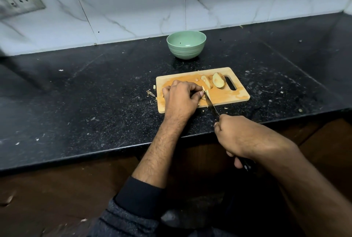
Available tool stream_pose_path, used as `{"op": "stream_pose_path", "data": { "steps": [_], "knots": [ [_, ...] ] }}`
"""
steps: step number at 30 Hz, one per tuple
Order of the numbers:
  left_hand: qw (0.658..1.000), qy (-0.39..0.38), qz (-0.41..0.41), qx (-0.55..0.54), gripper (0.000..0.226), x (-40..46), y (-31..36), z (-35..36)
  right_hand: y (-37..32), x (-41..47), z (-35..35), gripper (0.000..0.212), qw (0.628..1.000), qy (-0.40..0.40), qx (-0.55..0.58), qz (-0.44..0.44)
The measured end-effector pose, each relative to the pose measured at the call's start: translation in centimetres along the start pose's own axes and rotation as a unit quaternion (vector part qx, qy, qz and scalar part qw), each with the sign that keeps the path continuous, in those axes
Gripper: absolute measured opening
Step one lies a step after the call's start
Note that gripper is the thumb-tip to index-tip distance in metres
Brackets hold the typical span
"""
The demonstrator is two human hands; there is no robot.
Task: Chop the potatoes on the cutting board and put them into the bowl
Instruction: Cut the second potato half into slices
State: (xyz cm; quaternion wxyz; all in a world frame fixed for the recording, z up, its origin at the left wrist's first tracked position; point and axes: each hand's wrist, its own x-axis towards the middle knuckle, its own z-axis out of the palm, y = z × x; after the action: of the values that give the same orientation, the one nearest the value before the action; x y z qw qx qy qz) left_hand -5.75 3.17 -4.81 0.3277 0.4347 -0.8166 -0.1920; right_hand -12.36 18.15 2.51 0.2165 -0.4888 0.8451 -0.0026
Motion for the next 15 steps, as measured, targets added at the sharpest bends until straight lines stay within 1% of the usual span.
{"op": "stream_pose_path", "data": {
  "steps": [4,7,9,15],
  "knots": [
    [1.0,0.003,-0.004,-0.008,0.016,-0.1,-0.1,-0.1,0.0,-0.5,0.0,0.027,1.0,0.012,-0.009,0.001],
    [1.0,0.005,-0.009,-0.014,0.018,-0.1,0.0,-0.2,-0.2,-0.9,-0.3,0.019,1.0,0.023,0.006,0.004],
    [1.0,0.005,-0.012,-0.018,0.017,-0.1,-0.1,-0.1,-0.2,-0.8,-0.4,0.017,1.0,0.029,0.01,0.003],
    [1.0,0.002,-0.013,-0.023,0.016,0.1,-0.2,-0.1,-0.1,1.0,0.2,0.029,1.0,0.025,0.006,-0.011]
  ]
}}
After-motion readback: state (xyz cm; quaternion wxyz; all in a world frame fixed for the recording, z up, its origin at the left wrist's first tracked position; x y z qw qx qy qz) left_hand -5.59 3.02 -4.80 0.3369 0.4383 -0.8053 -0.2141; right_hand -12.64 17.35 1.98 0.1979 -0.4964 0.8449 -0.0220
